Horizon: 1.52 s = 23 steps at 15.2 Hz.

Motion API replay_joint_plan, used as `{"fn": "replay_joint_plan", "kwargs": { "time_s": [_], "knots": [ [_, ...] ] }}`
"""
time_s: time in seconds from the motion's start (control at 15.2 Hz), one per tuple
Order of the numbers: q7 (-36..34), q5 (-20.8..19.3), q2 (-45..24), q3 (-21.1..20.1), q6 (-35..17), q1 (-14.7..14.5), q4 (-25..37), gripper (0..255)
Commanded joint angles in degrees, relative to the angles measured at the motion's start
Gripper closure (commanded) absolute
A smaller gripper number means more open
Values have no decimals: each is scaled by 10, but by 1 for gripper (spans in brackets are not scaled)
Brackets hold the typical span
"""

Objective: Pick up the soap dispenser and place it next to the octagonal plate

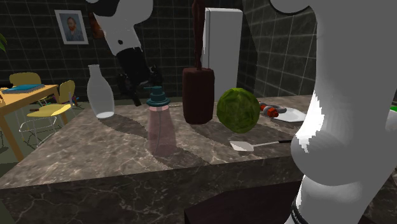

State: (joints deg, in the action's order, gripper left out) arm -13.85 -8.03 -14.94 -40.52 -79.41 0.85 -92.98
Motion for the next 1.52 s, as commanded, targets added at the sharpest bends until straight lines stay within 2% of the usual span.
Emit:
{"fn": "replay_joint_plan", "kwargs": {
  "time_s": [0.0, 0.13, 0.66, 0.73, 1.32, 1.45],
  "knots": [
    [3, 4, 8, 0, -19, 5, -26, 0],
    [5, 7, 15, 0, -32, 9, -44, 0],
    [5, 7, 15, 0, -32, 8, -44, 0],
    [5, 7, 15, 0, -32, 8, -44, 255],
    [5, 7, 15, 0, -32, 8, -44, 255],
    [6, 8, 17, 0, -18, 8, -31, 255]
  ]
}}
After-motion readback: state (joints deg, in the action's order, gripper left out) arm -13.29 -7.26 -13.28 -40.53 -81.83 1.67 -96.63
